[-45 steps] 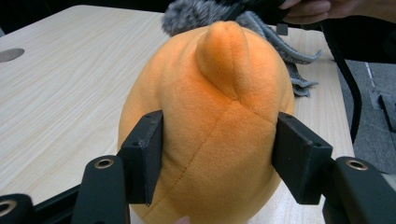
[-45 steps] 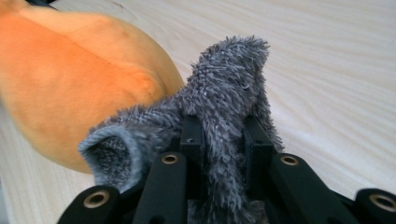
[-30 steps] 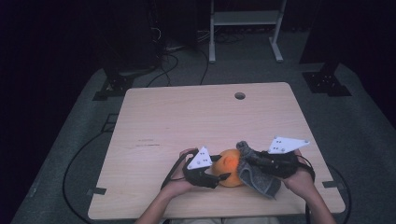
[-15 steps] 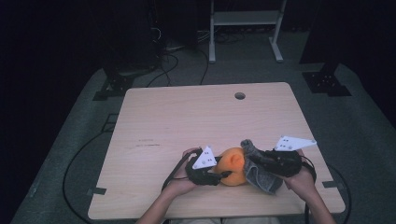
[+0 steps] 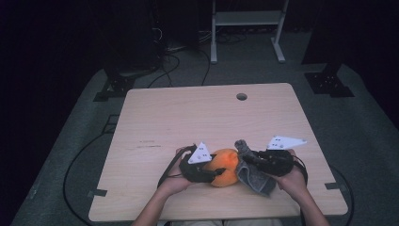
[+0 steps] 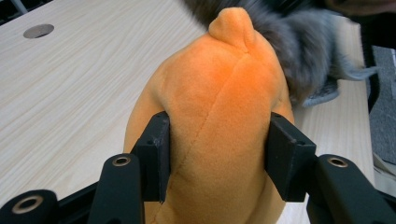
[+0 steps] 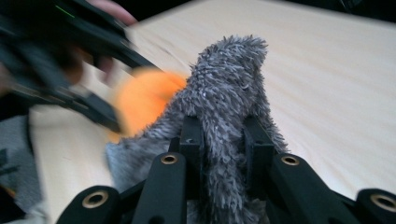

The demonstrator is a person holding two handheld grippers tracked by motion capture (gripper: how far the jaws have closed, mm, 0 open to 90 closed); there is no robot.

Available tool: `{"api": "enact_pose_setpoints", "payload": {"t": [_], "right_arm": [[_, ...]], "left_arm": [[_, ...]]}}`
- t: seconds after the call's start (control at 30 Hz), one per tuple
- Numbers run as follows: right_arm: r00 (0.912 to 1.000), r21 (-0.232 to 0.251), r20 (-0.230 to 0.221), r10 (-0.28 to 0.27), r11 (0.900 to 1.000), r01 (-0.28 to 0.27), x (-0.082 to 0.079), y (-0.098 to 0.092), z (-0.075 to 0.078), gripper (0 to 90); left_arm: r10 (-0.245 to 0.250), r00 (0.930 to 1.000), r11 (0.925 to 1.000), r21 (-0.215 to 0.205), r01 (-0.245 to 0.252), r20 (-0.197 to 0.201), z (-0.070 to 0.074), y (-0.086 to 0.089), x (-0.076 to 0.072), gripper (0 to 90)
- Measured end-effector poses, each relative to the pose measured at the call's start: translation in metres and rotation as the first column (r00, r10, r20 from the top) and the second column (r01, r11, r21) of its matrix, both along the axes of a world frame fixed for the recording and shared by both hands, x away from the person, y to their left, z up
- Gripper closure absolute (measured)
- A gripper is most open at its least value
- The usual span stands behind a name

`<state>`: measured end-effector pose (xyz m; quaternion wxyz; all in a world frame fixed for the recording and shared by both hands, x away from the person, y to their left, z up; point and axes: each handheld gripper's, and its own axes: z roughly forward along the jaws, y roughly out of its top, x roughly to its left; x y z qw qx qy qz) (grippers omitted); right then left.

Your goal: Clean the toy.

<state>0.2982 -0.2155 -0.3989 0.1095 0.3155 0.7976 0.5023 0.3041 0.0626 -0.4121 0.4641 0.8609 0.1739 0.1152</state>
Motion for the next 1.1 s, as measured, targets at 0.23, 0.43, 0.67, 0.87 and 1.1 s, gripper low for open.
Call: {"api": "enact_pose_setpoints", "payload": {"t": [0.23,0.43,0.67,0.87,1.1], "right_arm": [[0.9876,-0.032,0.139,0.073,0.997,-0.069,-0.021,0.028,0.031,73.2],[0.9952,-0.094,0.095,-0.022,0.995,0.031,-0.005,0.016,0.006,73.1],[0.9939,-0.091,0.093,-0.059,0.994,0.067,-0.01,-0.001,0.003,73.3],[0.9878,-0.102,0.15,0.041,0.994,-0.026,-0.021,0.023,0.019,72.3],[0.9953,-0.104,0.088,0.042,0.994,-0.033,-0.012,0.007,0.001,72.7]], "left_arm": [[-0.017,0.9997,0.9994,0.031,0.016,0.016,0.001,-0.009,-0.004,46.4],[-0.01,0.9998,0.9999,-0.01,0.01,-0.017,-0.005,-0.005,0.002,46.3],[0.001,1.0,0.9997,-0.026,-0.001,-0.004,-0.007,-0.005,0.003,44.0],[-0.017,0.9998,0.9988,-0.046,0.018,0.003,-0.007,-0.007,0.002,37.9],[0.005,0.9986,0.9966,-0.081,-0.009,-0.053,-0.008,0.016,0.017,16.8]]}}
